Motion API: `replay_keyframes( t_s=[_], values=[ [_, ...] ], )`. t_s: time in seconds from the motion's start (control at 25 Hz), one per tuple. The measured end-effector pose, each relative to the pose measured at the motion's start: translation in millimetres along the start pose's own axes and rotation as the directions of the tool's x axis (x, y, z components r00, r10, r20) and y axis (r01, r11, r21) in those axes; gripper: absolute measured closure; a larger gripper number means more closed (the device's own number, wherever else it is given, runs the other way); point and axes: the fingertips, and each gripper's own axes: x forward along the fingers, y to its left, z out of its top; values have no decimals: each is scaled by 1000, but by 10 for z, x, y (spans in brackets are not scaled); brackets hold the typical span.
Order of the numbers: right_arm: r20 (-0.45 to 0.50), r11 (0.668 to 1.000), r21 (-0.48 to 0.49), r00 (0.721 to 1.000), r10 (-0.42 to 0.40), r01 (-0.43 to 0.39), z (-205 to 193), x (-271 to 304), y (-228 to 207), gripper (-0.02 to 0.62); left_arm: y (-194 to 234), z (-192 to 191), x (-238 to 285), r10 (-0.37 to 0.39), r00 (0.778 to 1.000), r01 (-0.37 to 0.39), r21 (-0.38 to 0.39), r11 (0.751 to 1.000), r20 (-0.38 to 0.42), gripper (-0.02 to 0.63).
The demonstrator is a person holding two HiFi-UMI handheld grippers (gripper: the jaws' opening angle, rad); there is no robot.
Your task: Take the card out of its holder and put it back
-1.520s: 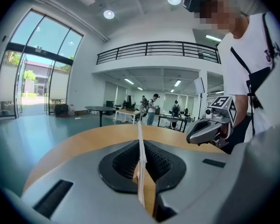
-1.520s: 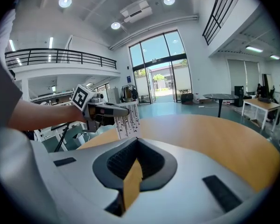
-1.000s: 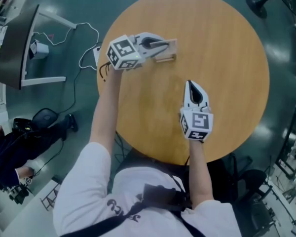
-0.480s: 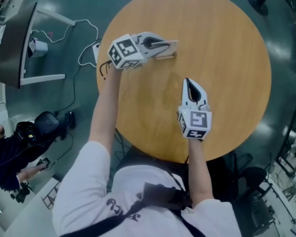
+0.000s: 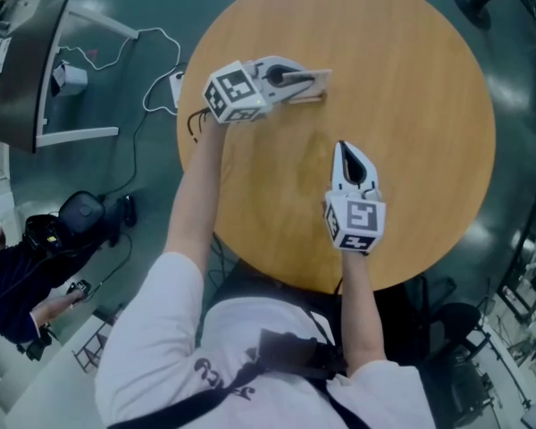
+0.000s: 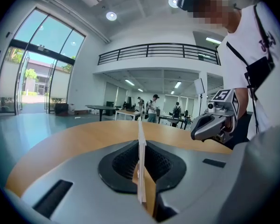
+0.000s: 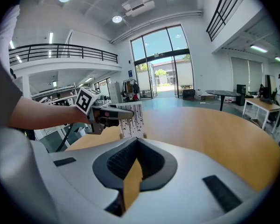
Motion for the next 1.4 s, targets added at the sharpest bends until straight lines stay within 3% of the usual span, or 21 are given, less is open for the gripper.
replay_keyframes(
  t_s=[0.24, 0.48, 0.52, 0.64, 0.72, 1.04, 1.28, 1.4],
  values=[
    [-12, 1000, -2, 1000, 2, -2, -69, -22, 24, 575, -63, -384, 37, 26, 994, -26, 2, 1000, -103, 582],
    [-18, 1000, 1, 1000, -7, 7, -73, -17, -31, 575, -26, -379, -19, 78, 992, -83, -45, 996, -98, 556],
    [-16, 1000, 1, 1000, -6, 6, -65, -13, -30, 575, -12, -390, -33, 85, 991, -91, -51, 995, -106, 534],
    [-9, 1000, 0, 1000, -3, 3, -49, -18, -23, 575, 33, -526, -85, 116, 978, -132, -82, 988, -172, 330],
    [-2, 1000, -1, 1000, -1, 1, -31, -22, -9, 575, 85, -632, -154, 163, 963, -187, -96, 978, -214, 282],
    [50, 1000, -12, 999, -6, 6, 73, -217, 149, 575, -107, -564, -688, 393, 913, -408, -225, 885, -111, 262],
    [102, 1000, -30, 995, -1, 4, 196, -485, 471, 575, -590, -307, -1211, 557, 829, -545, -304, 781, -52, 268],
    [138, 999, -31, 990, 11, -7, 253, -645, 634, 575, -915, -124, -1407, 607, 794, -581, -321, 748, -25, 285]
  ],
)
